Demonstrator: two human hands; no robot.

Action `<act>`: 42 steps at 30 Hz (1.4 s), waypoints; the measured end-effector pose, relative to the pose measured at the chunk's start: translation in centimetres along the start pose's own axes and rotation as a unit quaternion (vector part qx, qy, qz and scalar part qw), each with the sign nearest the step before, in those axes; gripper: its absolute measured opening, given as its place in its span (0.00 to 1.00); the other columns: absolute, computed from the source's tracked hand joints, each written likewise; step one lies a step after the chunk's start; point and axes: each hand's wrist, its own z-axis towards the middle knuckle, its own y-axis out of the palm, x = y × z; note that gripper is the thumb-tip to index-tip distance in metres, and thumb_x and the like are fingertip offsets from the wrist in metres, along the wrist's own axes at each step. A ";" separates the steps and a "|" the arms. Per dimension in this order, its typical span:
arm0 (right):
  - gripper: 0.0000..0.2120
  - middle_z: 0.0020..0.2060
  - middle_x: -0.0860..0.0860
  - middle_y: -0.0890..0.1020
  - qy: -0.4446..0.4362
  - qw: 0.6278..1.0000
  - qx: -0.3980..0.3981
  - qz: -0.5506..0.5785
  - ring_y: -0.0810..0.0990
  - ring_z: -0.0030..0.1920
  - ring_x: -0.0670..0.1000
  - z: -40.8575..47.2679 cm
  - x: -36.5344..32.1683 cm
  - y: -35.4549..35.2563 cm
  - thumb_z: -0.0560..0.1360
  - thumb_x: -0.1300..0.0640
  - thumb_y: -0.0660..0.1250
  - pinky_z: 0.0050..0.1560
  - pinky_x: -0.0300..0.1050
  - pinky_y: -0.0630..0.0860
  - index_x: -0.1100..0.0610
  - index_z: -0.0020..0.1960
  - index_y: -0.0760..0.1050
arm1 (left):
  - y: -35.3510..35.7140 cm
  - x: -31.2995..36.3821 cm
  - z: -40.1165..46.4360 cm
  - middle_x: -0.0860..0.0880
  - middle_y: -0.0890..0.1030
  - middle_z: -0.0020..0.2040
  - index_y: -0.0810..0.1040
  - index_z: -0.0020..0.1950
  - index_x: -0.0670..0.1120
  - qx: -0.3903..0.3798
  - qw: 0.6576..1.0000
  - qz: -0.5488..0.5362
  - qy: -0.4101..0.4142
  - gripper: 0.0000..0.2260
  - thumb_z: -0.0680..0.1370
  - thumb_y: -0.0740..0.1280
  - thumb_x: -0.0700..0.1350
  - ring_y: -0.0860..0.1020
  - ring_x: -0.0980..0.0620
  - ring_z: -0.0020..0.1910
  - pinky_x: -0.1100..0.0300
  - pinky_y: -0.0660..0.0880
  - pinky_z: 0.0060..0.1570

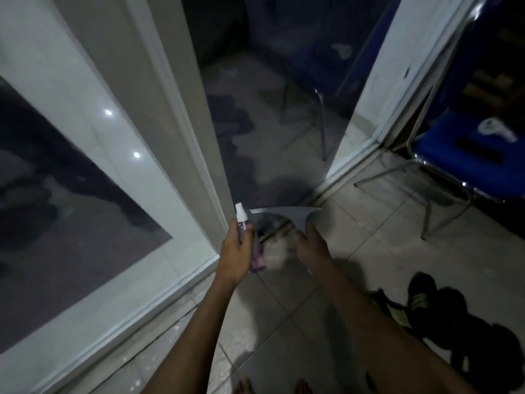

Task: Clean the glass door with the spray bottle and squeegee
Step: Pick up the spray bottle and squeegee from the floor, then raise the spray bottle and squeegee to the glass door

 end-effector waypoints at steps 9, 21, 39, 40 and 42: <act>0.20 0.65 0.60 0.75 -0.188 0.979 0.030 0.078 0.73 0.68 0.60 -14.4 -21.4 -8.2 0.84 0.52 0.60 0.61 0.42 0.65 0.64 0.70 0.69 | -13.6 23.5 -6.4 0.42 0.78 0.53 0.67 0.57 0.57 0.051 0.990 -0.082 0.104 0.04 0.86 0.55 0.54 0.82 0.47 0.45 0.49 0.83 0.47; 0.02 0.46 0.38 0.81 -0.490 0.865 0.080 0.068 0.81 0.50 0.44 -28.7 -40.5 -10.6 0.82 0.48 0.61 0.43 0.36 0.74 0.45 0.54 0.71 | -32.2 40.2 -16.4 0.52 0.76 0.41 0.71 0.59 0.49 0.206 0.924 -0.064 0.315 0.12 0.83 0.58 0.55 0.76 0.50 0.32 0.55 0.75 0.31; 0.03 0.49 0.37 0.80 -0.704 0.691 0.018 0.162 0.78 0.52 0.39 -51.0 -65.6 0.2 0.82 0.46 0.61 0.48 0.37 0.71 0.43 0.55 0.71 | -60.3 53.2 -28.5 0.67 0.74 0.65 0.60 0.79 0.58 0.365 0.779 0.123 0.494 0.24 0.84 0.61 0.46 0.78 0.62 0.57 0.66 0.76 0.57; 0.09 0.53 0.39 0.78 -0.710 0.686 0.022 0.157 0.76 0.56 0.42 -51.7 -66.9 0.2 0.82 0.45 0.60 0.52 0.41 0.69 0.46 0.60 0.71 | -61.3 54.1 -28.7 0.64 0.75 0.63 0.61 0.78 0.57 0.371 0.773 0.128 0.498 0.23 0.84 0.61 0.45 0.79 0.62 0.54 0.67 0.76 0.54; 0.12 0.52 0.39 0.76 -0.720 0.678 0.026 0.148 0.73 0.56 0.43 -52.7 -69.2 -0.1 0.83 0.45 0.60 0.53 0.42 0.68 0.50 0.62 0.70 | -62.9 55.9 -29.0 0.53 0.79 0.56 0.63 0.76 0.57 0.376 0.767 0.121 0.505 0.21 0.85 0.60 0.42 0.79 0.62 0.45 0.66 0.78 0.45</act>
